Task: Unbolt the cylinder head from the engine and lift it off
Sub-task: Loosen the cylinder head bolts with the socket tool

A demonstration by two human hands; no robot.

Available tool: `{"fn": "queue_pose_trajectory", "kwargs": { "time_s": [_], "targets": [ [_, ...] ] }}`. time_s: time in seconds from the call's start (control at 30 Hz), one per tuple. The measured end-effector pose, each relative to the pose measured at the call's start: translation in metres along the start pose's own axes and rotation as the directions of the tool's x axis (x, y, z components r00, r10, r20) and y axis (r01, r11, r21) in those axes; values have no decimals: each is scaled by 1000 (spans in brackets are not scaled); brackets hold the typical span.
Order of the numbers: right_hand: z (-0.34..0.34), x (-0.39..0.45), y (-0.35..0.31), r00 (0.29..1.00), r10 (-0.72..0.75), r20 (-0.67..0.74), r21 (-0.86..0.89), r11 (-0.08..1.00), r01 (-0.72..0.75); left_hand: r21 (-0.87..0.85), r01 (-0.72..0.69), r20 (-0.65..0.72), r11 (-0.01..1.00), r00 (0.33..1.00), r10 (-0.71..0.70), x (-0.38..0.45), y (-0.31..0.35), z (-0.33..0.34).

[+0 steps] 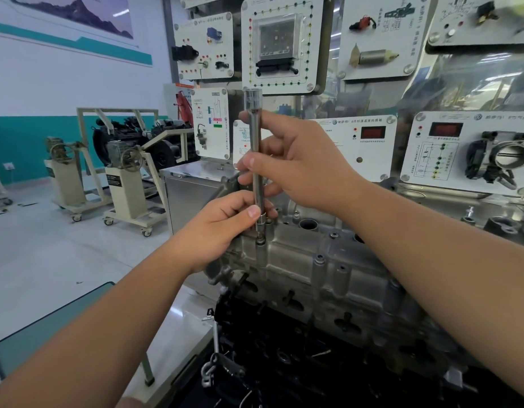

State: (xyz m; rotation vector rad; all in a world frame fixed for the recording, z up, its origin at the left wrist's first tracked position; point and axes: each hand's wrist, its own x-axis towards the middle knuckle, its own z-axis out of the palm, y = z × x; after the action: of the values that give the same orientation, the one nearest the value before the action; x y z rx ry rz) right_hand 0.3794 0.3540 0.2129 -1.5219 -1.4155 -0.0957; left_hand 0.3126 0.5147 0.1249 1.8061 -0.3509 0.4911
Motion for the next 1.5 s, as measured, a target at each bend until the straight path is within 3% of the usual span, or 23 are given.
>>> {"fn": "queue_pose_trajectory", "kwargs": {
  "time_s": [0.2, 0.43, 0.63, 0.77, 1.37, 1.5],
  "targets": [
    [0, 2, 1, 996, 24, -81, -44, 999, -27, -8, -11, -33, 1000, 999, 11, -1, 1, 2],
    [2, 0, -1, 998, 5, -55, -31, 999, -6, -54, 25, 7, 998, 1000, -25, 0, -1, -2],
    [1, 1, -4, 1000, 1, -24, 0, 1000, -1, -38, -9, -43, 999, 999, 7, 1, -6, -2],
    [1, 0, -3, 999, 21, 25, 26, 999, -21, -70, 43, 27, 997, 999, -41, 0, -2, -3],
    [2, 1, -5, 996, -20, -92, -32, 999, 18, -113, 15, -3, 993, 1000, -15, 2, -5, -3],
    [2, 1, -7, 999, -12, -42, -34, 999, 11, -107, 26, -3, 994, 1000, -27, 2, -5, -4]
  ]
}}
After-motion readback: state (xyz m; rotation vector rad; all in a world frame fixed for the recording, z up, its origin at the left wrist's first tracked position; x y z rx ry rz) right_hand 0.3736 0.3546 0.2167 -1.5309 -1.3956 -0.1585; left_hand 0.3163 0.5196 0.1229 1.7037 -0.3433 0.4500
